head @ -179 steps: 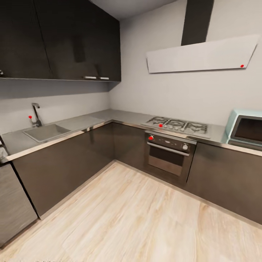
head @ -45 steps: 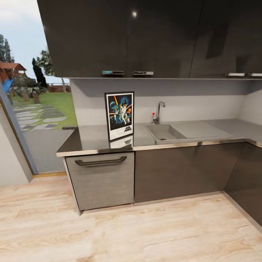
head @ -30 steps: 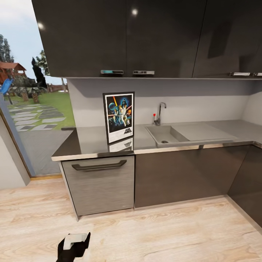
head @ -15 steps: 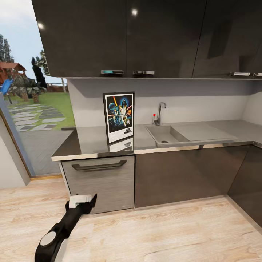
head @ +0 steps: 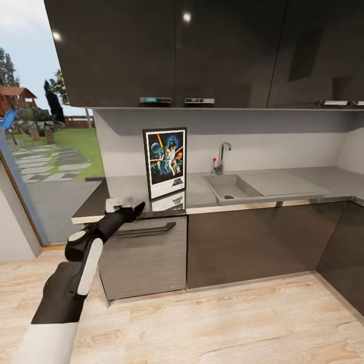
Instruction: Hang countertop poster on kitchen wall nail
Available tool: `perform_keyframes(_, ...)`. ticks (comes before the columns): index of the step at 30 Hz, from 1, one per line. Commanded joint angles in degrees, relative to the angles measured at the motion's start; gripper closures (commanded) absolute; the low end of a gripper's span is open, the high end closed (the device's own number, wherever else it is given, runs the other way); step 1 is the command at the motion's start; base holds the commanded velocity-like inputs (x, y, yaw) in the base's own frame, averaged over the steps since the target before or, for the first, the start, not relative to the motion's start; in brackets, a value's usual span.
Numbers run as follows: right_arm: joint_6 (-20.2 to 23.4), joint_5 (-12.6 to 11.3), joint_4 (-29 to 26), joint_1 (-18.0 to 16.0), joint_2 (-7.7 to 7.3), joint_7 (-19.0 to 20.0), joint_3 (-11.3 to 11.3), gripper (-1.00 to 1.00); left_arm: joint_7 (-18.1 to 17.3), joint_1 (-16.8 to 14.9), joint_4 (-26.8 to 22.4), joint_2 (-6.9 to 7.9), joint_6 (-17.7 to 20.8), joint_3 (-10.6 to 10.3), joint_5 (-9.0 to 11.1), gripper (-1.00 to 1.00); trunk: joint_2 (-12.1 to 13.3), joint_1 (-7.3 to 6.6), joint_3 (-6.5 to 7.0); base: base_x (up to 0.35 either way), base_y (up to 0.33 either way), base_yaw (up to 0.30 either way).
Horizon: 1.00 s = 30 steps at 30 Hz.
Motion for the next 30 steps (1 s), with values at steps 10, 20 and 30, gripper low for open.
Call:
perform_keyframes(10, -14.03, -0.69, -0.25, 0.47, -1.74, 0.18, -0.52, -1.0, -0.42, -9.53, 6.67, 2.23, 1.14, 0.82, 0.89, -1.0, -0.03, 0.0, -0.07, 0.0, 0.0, 0.0)
perform_keyframes(20, -6.79, -0.77, -25.92, 8.16, -1.5, 0.0, -1.97, -1.0, -0.44, -9.95, 7.7, 4.41, 0.15, 0.94, 0.86, -1.0, -0.03, 0.0, -0.07, 0.0, 0.0, 0.0)
perform_keyframes(30, -4.5, -1.98, -26.45, 11.93, -1.43, -0.02, -2.11, -1.0, -2.76, -9.97, 7.79, 4.51, 0.12, 0.85, 0.86, -1.0, -0.03, 0.0, -0.07, 0.106, 0.0, 0.0)
